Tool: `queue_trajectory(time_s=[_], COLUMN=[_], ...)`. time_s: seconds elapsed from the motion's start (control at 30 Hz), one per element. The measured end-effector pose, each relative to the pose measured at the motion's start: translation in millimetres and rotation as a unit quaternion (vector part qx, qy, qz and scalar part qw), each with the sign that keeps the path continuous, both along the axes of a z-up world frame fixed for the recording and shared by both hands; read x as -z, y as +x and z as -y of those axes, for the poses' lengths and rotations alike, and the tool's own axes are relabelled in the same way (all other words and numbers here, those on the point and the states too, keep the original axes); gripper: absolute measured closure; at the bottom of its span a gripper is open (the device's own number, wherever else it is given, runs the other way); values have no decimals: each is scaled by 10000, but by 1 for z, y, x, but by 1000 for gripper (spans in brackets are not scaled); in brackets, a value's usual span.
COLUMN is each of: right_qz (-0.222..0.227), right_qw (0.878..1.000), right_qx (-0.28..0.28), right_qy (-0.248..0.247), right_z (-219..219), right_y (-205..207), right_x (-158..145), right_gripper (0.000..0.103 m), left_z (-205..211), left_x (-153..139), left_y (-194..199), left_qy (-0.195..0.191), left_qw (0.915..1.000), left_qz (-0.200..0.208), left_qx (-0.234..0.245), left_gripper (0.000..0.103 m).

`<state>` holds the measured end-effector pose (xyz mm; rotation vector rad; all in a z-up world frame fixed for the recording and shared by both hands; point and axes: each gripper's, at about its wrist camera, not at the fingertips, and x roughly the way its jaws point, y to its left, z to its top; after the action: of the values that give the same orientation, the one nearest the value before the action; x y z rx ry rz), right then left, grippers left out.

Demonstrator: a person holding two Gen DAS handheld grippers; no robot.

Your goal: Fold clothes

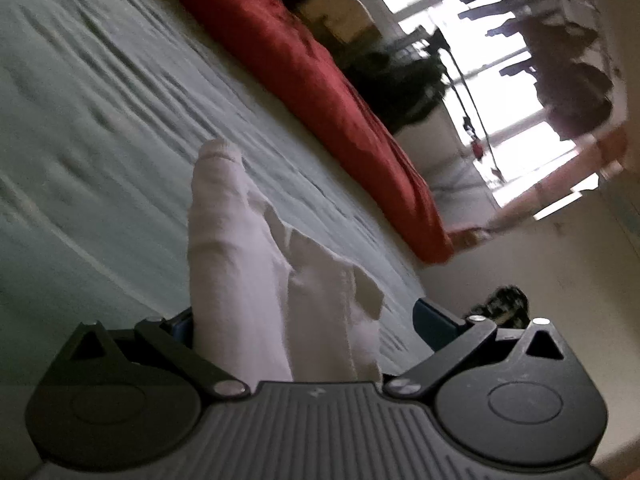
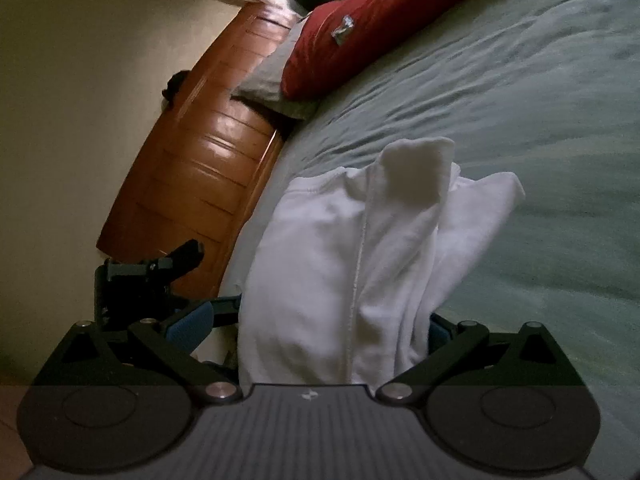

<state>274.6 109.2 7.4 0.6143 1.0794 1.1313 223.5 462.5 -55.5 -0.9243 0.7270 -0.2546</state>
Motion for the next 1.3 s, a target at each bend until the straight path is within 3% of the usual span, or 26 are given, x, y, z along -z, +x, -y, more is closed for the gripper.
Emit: queue_trajectory(time_s=[0.3,0.6,0.8,0.97,1.13,1.2,1.3], right_qz=[32,673,563,845,625,366,316], right_qw=[9991,9936,9943,9919,9966,9990,9994], right_qx=[-420,-892,-877,-887,-352,-89,157], right_qy=[-80,-156,-214,-344,-414,-257,-57], right_z=[-98,-169,-173,-169,-148,-145,-145], right_y=[13,0,-1,-3,13,26,40], right_x=[13,23,47,54,67,72,67], right_gripper=[0,0,0,0,0,0,0], left_z=[-73,-119,-129,-138,-142,-137,-125], left_x=[11,15,46,66,55,47,38], left_y=[4,24,41,45,22,15,8], left_qy=[284,471,504,725,1104,1158,1193], left_qw=[9970,9915,9892,9833,9785,9791,9826], left_qz=[-217,-369,-675,-970,-902,-794,-632], left_qx=[-693,-1154,-1199,-1358,-1489,-1469,-1276], left_gripper=[1,1,1,1,1,1,1])
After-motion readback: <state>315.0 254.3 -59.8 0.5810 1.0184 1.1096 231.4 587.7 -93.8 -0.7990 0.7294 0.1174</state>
